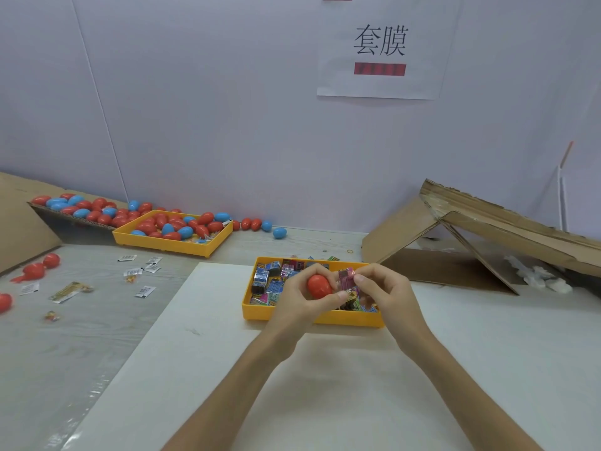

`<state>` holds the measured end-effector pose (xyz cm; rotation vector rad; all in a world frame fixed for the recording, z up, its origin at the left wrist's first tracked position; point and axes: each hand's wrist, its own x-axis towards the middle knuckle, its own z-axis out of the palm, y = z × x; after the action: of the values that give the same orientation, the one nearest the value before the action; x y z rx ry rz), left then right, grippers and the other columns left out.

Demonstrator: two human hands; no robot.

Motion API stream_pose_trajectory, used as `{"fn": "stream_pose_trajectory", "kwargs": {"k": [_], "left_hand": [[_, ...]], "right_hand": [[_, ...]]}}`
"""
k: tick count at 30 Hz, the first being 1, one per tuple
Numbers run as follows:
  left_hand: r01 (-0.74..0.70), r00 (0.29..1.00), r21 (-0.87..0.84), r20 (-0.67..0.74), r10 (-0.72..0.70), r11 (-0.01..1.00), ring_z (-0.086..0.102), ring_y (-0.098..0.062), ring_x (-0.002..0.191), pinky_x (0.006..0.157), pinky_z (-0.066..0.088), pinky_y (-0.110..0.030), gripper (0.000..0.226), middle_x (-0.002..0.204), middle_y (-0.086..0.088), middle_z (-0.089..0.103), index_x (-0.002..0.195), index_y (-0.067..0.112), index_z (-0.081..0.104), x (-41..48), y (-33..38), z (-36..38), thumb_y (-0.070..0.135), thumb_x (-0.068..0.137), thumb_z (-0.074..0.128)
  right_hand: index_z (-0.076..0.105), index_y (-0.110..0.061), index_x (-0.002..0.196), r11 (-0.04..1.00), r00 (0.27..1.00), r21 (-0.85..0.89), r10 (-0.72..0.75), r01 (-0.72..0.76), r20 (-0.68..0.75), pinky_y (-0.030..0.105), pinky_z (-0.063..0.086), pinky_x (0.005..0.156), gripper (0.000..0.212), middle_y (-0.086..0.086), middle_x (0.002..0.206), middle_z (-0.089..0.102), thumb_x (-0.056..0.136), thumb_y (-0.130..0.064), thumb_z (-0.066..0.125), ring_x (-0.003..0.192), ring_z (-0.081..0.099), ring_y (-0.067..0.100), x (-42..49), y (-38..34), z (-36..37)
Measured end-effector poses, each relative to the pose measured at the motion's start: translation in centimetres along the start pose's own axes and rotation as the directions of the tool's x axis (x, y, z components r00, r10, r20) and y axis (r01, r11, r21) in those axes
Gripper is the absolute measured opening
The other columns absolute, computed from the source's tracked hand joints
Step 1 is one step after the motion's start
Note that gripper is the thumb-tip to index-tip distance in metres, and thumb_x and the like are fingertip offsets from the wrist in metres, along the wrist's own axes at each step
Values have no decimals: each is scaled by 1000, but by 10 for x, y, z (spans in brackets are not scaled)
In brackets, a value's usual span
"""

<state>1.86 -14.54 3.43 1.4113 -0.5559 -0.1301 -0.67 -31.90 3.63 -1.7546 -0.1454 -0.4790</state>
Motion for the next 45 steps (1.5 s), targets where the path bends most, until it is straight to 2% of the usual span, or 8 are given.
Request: {"fn": "stream_pose_trajectory", "kwargs": {"k": [8, 16, 22, 27, 32, 36, 42, 45], "left_hand": [[26, 1000, -22, -6, -26, 999, 70, -6, 102, 77, 54, -19, 20, 107, 3, 71, 82, 25, 66, 0, 1, 2, 12, 82, 82], [32, 999, -29, -6, -32, 999, 69, -6, 105, 79, 54, -18, 20, 114, -3, 72, 82, 25, 66, 0, 1, 2, 14, 82, 83], [116, 992, -142, 64, -108, 983, 68, -19, 116, 100, 53, -37, 21, 119, -13, 71, 91, 16, 62, 4, 4, -8, 26, 82, 78], [177, 982, -278, 113, -151, 944, 69, -30, 114, 103, 48, -42, 16, 121, -15, 72, 91, 15, 55, 8, 8, -13, 26, 91, 67], [125, 978, -419, -100, -183, 899, 73, -26, 102, 92, 47, -40, 17, 112, -10, 75, 91, 13, 55, 11, 13, -32, 29, 97, 54], [155, 968, -722, -24, -248, 674, 63, -24, 79, 80, 49, -39, 31, 89, -9, 64, 93, 13, 59, 8, 16, -39, 40, 98, 45], [202, 961, -669, -5, -277, 715, 55, -18, 71, 71, 45, -34, 31, 86, -8, 62, 101, 10, 74, 9, 14, -22, 34, 87, 60], [191, 971, -590, -3, -239, 784, 67, -13, 79, 76, 58, -29, 29, 97, -5, 73, 108, 15, 78, 9, 10, -22, 31, 88, 64]], "right_hand": [[69, -4, 86, 993, 995, 70, -95, 97, -39, 19, 47, 57, 13, -3, 61, 61, 96, -4, 61, 56, 55, 11, -3, -1, -2], [66, -8, 85, 989, 1000, 148, -4, 2, 12, 24, 50, 58, 19, 5, 65, 63, 100, -7, 55, 55, 60, 20, -1, 3, -2], [63, -4, 90, 996, 999, 85, -26, 23, 26, 21, 50, 58, 17, 3, 72, 66, 102, -9, 52, 58, 63, 20, -2, 2, -2], [59, -6, 90, 996, 996, 46, -72, 70, 47, 20, 48, 57, 19, 0, 75, 67, 105, -10, 47, 58, 63, 20, -2, 0, -2], [48, -7, 89, 982, 997, 186, -7, 22, -83, 24, 47, 50, 24, 15, 91, 76, 108, -8, 34, 52, 61, 23, 8, -2, -23], [55, -6, 89, 989, 994, 148, 29, -13, -104, 22, 48, 50, 24, 9, 93, 77, 107, -8, 39, 55, 62, 19, 10, 3, -28], [69, -12, 92, 998, 1000, 70, 6, -4, -26, 29, 47, 57, 23, 20, 93, 73, 103, -6, 49, 69, 64, 20, 5, 4, -13], [74, -14, 101, 998, 1000, 66, 14, -14, 3, 21, 48, 57, 30, 4, 91, 76, 101, 1, 49, 68, 65, 15, 3, 3, -10]]}}
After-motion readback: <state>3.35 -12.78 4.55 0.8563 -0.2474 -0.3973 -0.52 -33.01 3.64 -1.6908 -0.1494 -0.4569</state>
